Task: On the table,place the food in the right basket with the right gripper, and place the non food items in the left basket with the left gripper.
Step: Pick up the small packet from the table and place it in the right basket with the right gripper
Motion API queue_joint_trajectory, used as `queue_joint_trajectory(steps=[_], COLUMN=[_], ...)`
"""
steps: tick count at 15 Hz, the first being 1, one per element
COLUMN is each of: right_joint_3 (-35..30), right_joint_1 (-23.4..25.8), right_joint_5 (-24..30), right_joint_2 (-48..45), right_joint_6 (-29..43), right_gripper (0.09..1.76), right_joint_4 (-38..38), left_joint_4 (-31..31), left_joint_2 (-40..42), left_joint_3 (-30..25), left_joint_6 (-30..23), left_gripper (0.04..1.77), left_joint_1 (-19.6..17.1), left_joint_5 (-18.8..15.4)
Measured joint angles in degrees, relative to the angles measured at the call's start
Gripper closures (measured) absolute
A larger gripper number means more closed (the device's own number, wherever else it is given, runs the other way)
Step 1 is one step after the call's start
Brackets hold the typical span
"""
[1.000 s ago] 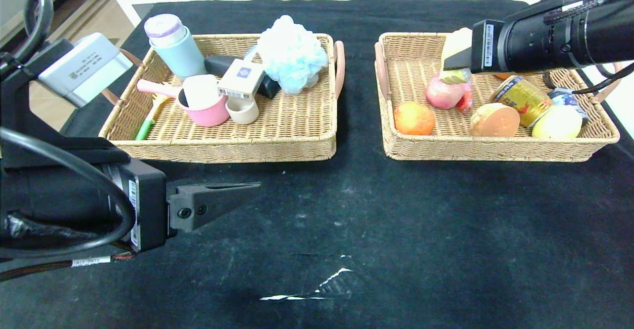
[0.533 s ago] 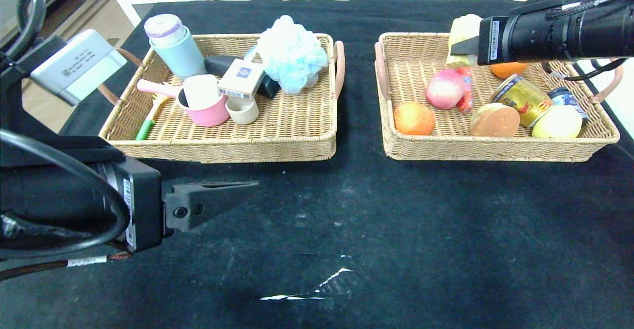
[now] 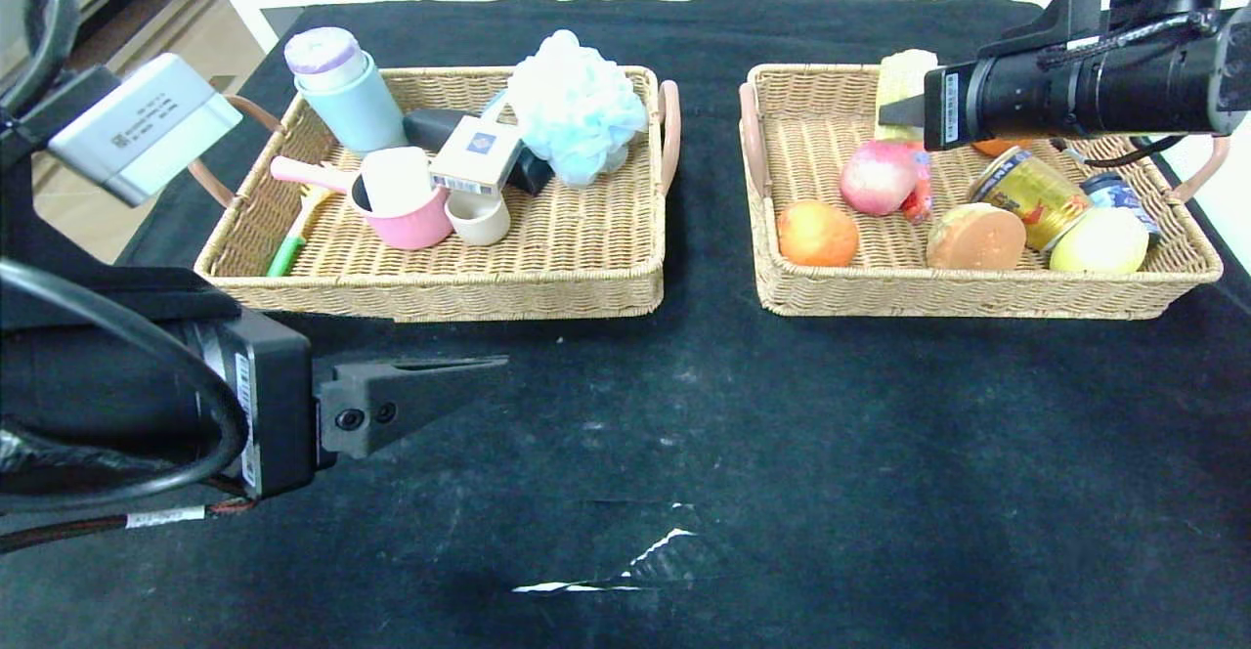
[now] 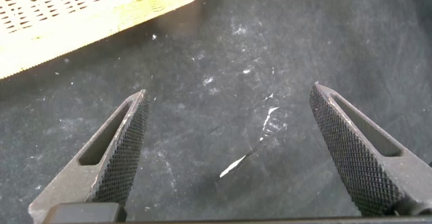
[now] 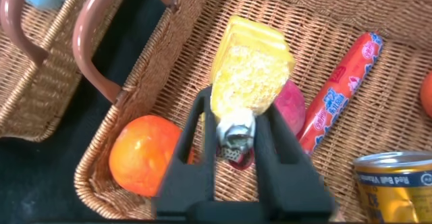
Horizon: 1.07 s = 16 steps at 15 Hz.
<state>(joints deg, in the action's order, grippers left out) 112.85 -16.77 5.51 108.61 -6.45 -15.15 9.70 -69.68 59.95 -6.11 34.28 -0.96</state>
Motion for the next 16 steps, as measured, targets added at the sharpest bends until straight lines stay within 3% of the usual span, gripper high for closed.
queue_joint_trajectory(steps=[3, 7, 16], right_joint_3=[0.00, 0.00, -2.66], right_joint_1=[-0.12, -0.04, 1.45], right_joint_5=[0.09, 0.07, 2.15], right_joint_2=[0.10, 0.22, -1.63], right_joint_6=[0.12, 0.28, 0.11], right_gripper=[0.92, 0.61, 0.29], right_joint_4=[0.02, -0.02, -0.28], left_joint_4=[0.07, 0.07, 0.10], left_joint_2=[0.20, 0.30, 0.76], left_joint_3=[0.07, 0.07, 0.22], left_joint_6=[0.00, 0.00, 0.00], left_gripper=[0.09, 0.09, 0.09], left_joint_1=[0.00, 0.00, 0.00], left_joint_5=[0.00, 0.00, 0.04])
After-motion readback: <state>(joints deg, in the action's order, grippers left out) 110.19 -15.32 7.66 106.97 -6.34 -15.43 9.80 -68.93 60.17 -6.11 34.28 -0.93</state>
